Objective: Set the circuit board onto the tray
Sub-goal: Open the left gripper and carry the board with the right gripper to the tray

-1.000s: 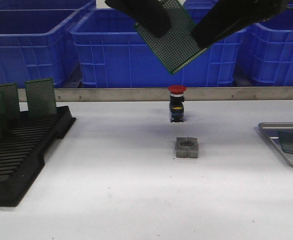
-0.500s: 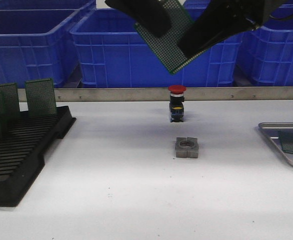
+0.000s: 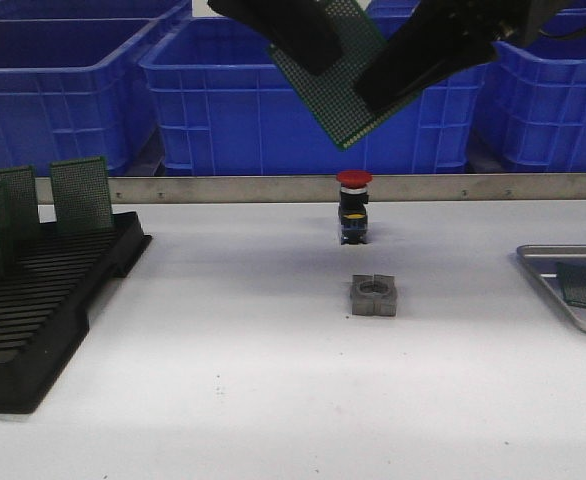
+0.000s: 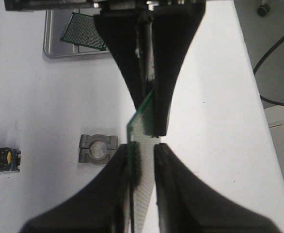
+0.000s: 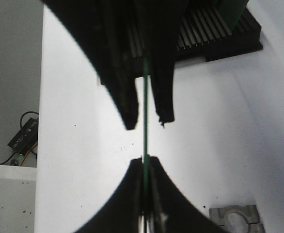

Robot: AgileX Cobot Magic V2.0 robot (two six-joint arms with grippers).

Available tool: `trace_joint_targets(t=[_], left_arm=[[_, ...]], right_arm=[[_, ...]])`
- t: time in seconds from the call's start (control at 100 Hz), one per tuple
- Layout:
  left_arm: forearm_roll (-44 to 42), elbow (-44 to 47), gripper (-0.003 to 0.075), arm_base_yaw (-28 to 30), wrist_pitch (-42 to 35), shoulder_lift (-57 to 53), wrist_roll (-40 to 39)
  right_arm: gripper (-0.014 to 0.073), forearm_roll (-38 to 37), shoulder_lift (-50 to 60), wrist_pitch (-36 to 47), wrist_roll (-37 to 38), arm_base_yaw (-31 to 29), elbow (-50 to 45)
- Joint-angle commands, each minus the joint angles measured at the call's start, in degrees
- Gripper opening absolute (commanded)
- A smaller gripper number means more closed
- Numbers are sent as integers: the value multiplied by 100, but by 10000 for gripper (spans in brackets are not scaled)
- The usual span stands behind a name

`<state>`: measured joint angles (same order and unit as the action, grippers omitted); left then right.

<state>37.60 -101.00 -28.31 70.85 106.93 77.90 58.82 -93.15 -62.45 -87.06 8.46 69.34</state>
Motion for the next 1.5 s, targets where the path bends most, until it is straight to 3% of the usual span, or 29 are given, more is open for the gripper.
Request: trace_joint_targets(t=[0.0, 0.12, 0.21, 0.54, 0.85, 0.99, 1.49], left_arm=[[340, -175, 321, -51, 203, -273, -17], [340, -175, 573, -51, 203, -273, -17], [340, -175, 640, -51, 203, -273, -17], [340, -175, 641, -51, 203, -273, -17], [340, -175, 641, -51, 203, -273, -17], [340, -175, 641, -51, 203, -273, -17], [340, -175, 641, -51, 203, -273, -17]], right_arm=[[-64, 462, 219, -51, 34, -12, 173], [-64, 457, 219, -10, 34, -27, 173], [-64, 430, 236, 2, 34, -88, 173], [-64, -186, 645, -140, 778, -1081, 180], [-66, -308, 400, -371, 3074, -2877, 174], [-66, -321, 8, -517, 3648, -3360, 174], [-66, -321, -1580, -661, 3837, -3572, 174]])
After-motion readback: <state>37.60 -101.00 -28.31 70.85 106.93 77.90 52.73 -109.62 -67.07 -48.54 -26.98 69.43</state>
